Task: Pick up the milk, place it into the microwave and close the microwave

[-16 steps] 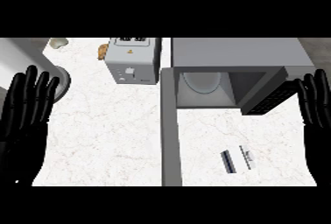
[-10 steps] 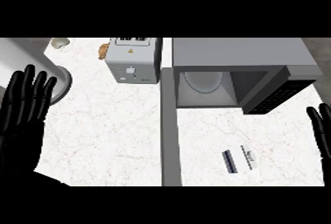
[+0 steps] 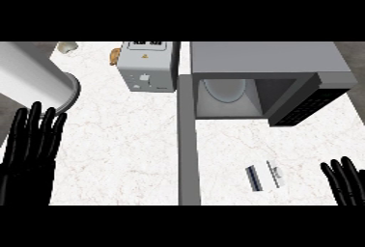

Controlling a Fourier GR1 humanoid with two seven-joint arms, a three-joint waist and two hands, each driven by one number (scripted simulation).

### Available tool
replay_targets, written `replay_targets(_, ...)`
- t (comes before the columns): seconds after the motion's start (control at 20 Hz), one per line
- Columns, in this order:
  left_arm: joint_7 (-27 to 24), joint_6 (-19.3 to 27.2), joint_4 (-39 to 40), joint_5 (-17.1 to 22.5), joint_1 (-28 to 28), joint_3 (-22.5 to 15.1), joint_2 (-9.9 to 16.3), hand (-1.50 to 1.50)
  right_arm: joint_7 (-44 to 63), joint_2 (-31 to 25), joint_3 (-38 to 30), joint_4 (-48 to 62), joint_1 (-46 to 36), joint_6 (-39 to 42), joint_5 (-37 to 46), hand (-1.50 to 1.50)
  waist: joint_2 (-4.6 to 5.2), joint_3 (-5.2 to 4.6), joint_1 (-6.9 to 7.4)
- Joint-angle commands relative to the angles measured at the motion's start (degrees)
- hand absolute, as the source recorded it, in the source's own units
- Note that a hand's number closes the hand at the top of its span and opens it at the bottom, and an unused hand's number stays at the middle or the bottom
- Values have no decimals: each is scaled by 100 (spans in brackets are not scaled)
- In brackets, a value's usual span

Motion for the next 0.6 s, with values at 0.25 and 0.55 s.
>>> replay_targets(0.25,-655,-588,-67,157,1037,-7,-61,-150,-342,232,20,529,292,111,278,-150,14,1,46)
replay_targets(0.55,-1213,-986,160,301,1421,58,-11,-150,-1393,368,31,1999,149,266,598,-150,18,2,62)
